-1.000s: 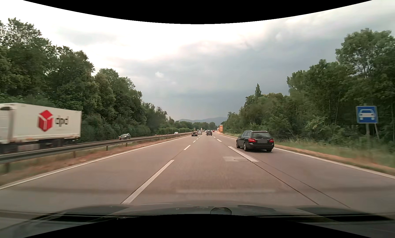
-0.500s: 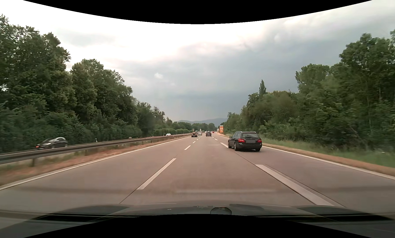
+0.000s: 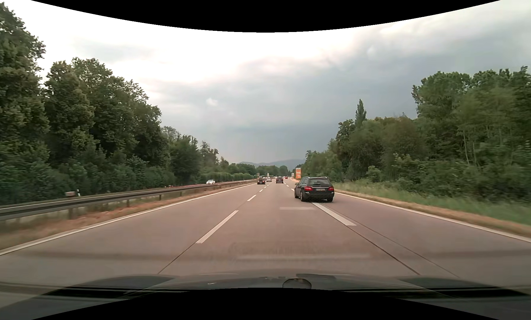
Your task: Follow the waypoints while adhering to traffic rules and regulations
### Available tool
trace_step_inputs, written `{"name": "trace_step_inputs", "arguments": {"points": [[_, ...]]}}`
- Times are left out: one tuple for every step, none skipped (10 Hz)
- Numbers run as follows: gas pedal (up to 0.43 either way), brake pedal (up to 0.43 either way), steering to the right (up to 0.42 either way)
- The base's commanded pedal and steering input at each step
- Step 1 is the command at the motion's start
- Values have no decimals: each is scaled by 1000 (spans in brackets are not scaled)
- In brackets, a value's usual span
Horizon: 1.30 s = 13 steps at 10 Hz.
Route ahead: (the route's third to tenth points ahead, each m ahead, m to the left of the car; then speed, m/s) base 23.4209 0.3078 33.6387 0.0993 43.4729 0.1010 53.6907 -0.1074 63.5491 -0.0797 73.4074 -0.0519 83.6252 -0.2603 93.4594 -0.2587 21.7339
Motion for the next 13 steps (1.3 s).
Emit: {"name": "trace_step_inputs", "arguments": {"points": [[169, 0, 1], [169, 0, 1], [169, 0, 1], [169, 0, 0], [169, 0, 0], [169, 0, 0], [169, 0, 0], [169, 0, -1], [169, 0, 0], [169, 0, 0], [169, 0, 0], [169, 0, 0], [169, 0, 0]]}}
